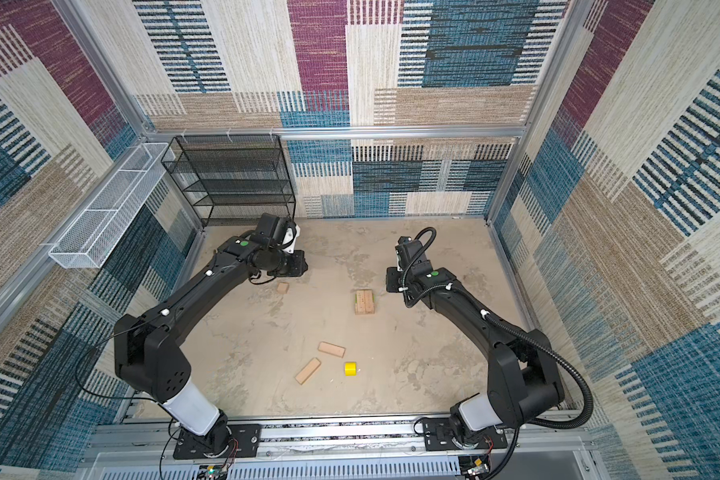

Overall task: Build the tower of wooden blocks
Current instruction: 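Raise both grippers and draw them back from the stack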

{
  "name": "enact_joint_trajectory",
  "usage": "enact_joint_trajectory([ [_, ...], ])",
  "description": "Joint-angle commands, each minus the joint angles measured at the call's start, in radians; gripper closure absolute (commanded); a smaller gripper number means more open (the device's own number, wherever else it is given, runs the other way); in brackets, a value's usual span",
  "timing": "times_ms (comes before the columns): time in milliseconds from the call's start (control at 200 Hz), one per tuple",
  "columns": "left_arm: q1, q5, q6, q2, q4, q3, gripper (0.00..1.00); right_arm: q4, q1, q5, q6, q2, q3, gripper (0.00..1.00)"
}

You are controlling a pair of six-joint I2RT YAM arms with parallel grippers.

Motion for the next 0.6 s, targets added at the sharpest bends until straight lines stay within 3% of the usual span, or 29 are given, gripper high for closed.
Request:
enact_joint_trajectory([
  [0, 0.010, -0.138, 0.051, -0.064, -0.034, -0.027, 0.75, 0.051, 0.002, 0.031, -0.012, -0.026, -0.003, 0.50],
  [145, 0.013, -0.228, 0.109, -0.147, -0.069, -0.059, 0.74, 0.055, 0.002, 0.028, -0.008, -0.064, -0.024, 0.16],
  [240, 0.013, -0.251, 0.139, -0.204, -0.078, -0.087, 0.73, 0.058, 0.002, 0.017, -0.006, -0.090, -0.036, 0.04],
  [486, 0.013, -0.144, 0.202, -0.339, -0.056, -0.202, 0.68, 0.036, 0.004, -0.101, -0.051, -0.145, -0.015, 0.00],
  [596, 0.013, -0.075, 0.199, -0.383, -0.031, -0.267, 0.51, 0.038, 0.004, -0.139, -0.035, -0.179, -0.016, 0.00],
])
